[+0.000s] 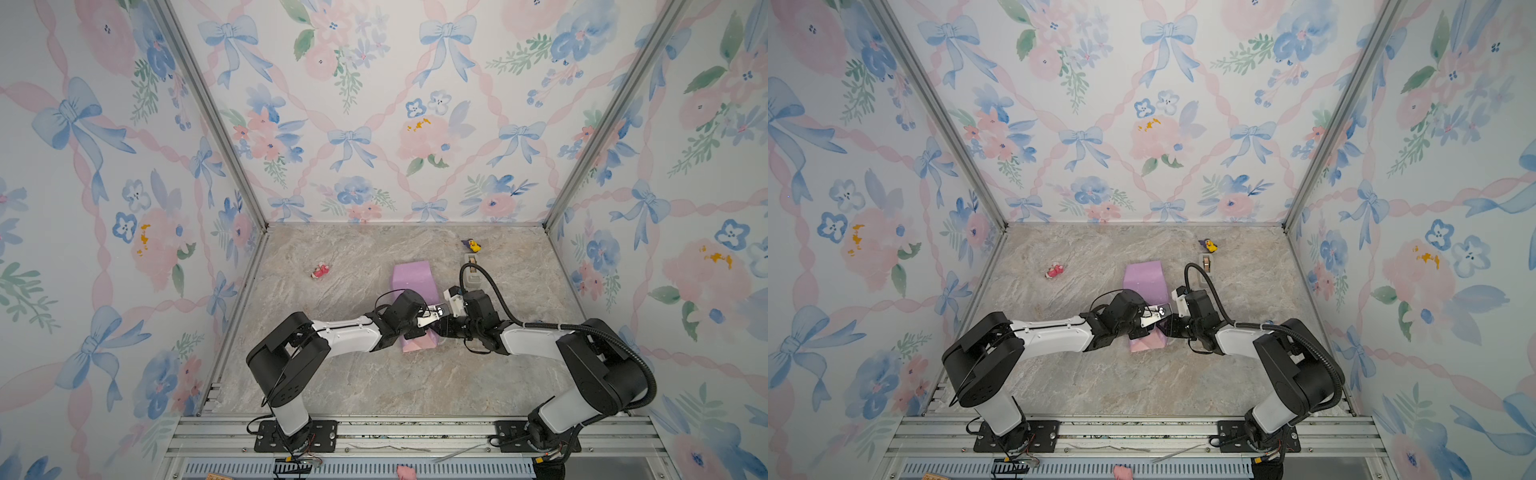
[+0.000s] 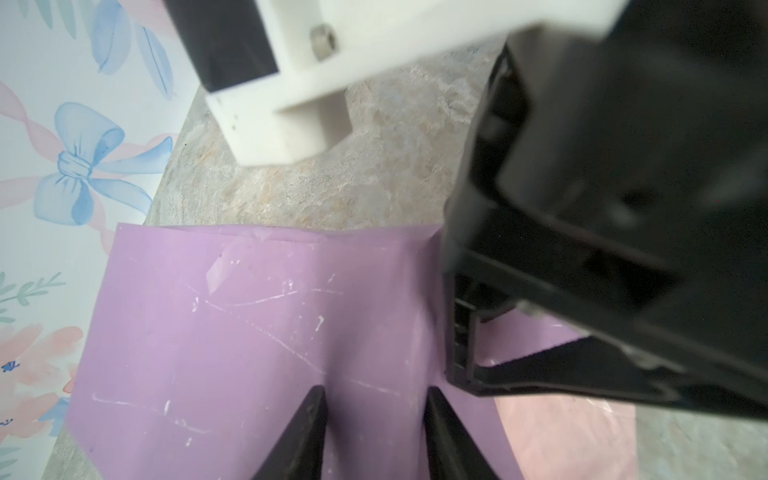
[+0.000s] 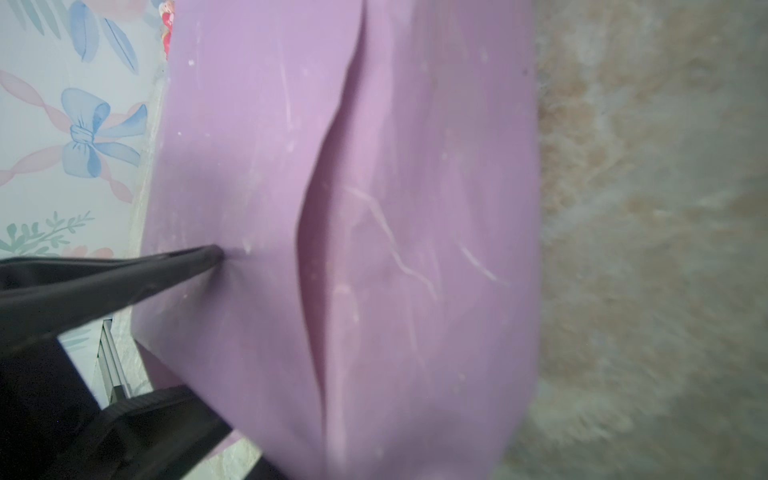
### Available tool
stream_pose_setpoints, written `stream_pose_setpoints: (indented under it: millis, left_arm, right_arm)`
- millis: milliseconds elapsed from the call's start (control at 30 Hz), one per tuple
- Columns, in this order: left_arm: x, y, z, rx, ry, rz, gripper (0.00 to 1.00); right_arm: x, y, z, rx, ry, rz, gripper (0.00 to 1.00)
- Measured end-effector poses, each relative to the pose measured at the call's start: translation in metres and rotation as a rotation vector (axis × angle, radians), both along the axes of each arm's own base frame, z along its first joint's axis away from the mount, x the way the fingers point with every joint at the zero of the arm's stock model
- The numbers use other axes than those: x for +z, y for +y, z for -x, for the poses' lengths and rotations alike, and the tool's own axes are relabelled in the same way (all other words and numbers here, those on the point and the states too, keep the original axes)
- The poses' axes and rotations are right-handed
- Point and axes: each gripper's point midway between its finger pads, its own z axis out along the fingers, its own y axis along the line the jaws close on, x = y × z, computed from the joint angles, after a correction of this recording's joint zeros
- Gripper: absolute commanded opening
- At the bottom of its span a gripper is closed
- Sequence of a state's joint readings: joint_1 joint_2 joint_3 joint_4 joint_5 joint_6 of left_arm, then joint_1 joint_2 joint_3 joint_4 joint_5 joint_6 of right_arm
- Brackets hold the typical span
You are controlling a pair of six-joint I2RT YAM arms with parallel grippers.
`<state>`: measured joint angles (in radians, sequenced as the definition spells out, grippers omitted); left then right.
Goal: Wrap the gift box in paper
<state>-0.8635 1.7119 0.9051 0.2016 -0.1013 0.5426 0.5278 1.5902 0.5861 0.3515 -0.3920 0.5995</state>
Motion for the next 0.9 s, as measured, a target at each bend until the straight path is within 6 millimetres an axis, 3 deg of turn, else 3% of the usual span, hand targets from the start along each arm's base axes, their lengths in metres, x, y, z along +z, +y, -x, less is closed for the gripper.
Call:
stream_pose_setpoints:
  millis: [267,400,500,633,900]
  left_arm:
    - [0.000,0.000,-0.001,0.003,-0.005,0.003,0.40]
    - [0.000,0.000,0.000,0.003,-0.005,0.003,0.40]
    - [0.000,0.000,0.000,0.003,-0.006,0.004,0.40]
    - [0.000,0.000,-0.001,0.003,-0.008,0.006,0.40]
    - [0.000,0.001,-0.001,0.005,-0.010,0.007,0.40]
  right_arm:
    - [-0.007,0.008,0.001,0.009,-0.004,-0.001,0.41]
    - [-0.011,0.012,0.003,0.015,-0.006,0.008,0.32]
    - [-0.016,0.013,0.002,0.009,-0.005,0.018,0.31]
    - [-0.016,0.013,0.001,0.003,-0.011,0.020,0.41]
    - [-0.007,0.008,0.008,0.004,-0.028,0.010,0.41]
